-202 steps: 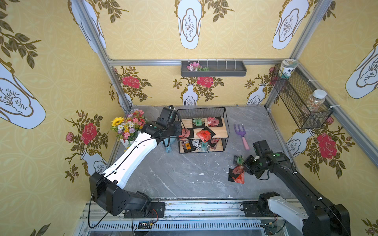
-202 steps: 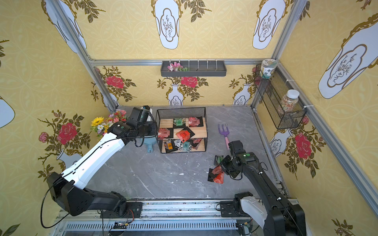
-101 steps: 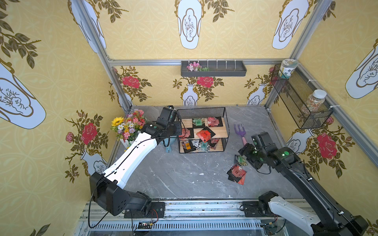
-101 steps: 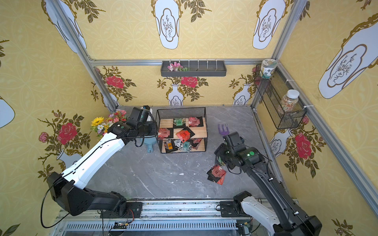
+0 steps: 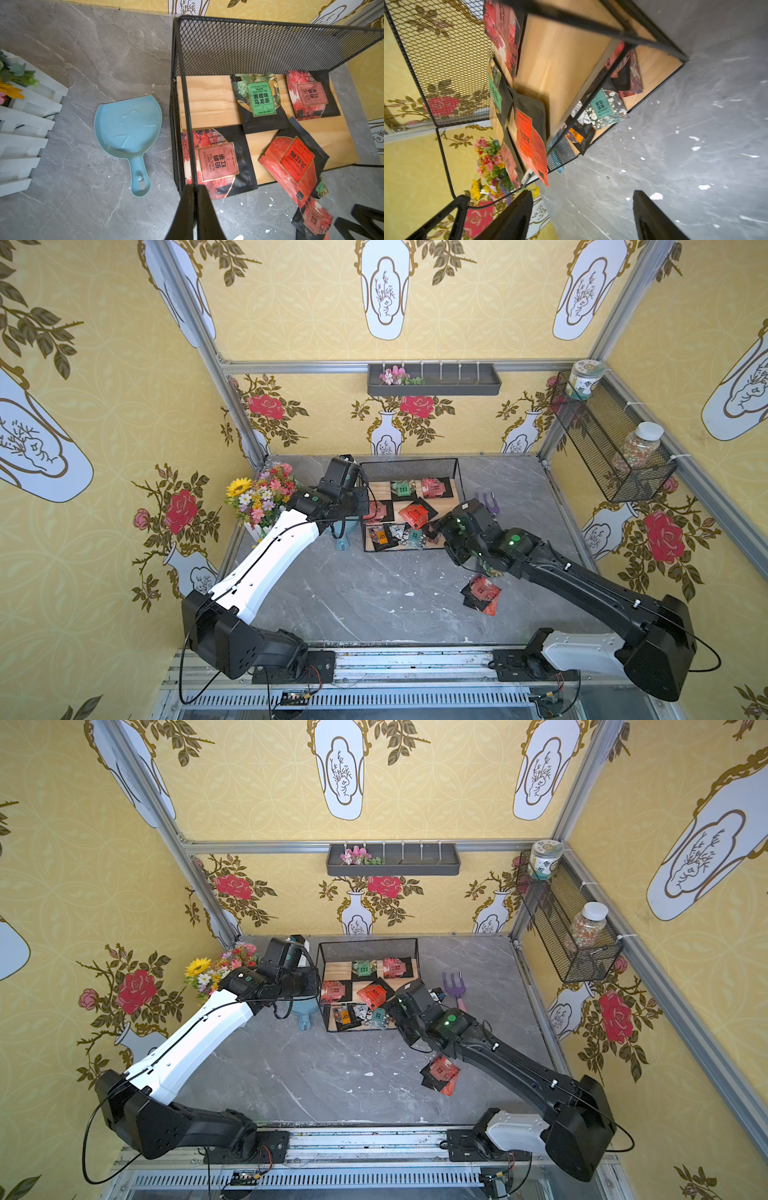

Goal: Remove the tea bags from the shelf
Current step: Place the tea bag at the center of the board, then pick up the tea bag from the shelf.

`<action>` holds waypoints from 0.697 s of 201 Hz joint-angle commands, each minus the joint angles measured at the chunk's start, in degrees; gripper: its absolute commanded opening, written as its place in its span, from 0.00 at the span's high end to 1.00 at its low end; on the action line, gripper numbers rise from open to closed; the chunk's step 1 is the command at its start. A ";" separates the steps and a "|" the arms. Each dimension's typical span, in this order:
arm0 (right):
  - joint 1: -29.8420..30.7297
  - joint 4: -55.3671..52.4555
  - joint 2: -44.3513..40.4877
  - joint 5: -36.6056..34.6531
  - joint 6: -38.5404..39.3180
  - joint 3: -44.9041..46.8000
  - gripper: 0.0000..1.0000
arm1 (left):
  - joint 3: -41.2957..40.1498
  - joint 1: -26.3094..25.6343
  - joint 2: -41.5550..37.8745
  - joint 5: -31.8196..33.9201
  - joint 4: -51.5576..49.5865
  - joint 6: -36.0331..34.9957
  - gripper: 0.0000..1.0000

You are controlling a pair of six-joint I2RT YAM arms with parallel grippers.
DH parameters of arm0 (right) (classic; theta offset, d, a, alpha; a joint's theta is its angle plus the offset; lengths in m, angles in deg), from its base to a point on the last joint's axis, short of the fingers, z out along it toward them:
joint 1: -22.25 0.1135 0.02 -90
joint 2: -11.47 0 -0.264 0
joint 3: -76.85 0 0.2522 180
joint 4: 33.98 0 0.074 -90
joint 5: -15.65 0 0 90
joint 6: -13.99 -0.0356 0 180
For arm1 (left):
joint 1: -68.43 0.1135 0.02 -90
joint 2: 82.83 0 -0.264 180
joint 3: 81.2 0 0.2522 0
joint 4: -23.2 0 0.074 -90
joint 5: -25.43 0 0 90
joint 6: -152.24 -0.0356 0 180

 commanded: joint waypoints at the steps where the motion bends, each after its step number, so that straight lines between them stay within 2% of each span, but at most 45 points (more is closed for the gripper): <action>1: 0.51 13.19 1.77 -0.57 -5.36 0.98 0.22 | -0.21 0.00 0.04 -1.90 -1.45 -0.49 1.00; 31: 0.56 19.05 3.72 -0.39 -7.72 2.91 0.29 | 0.36 -0.01 0.39 -1.86 -1.45 -0.74 1.00; 105: -0.12 23.58 7.17 0.87 -10.69 3.69 0.42 | 0.98 -0.02 1.10 -1.94 -1.71 -1.44 1.00; 140: -0.36 25.23 8.62 1.36 -11.91 4.00 0.53 | 0.73 -0.01 1.02 -1.77 -1.71 -1.61 1.00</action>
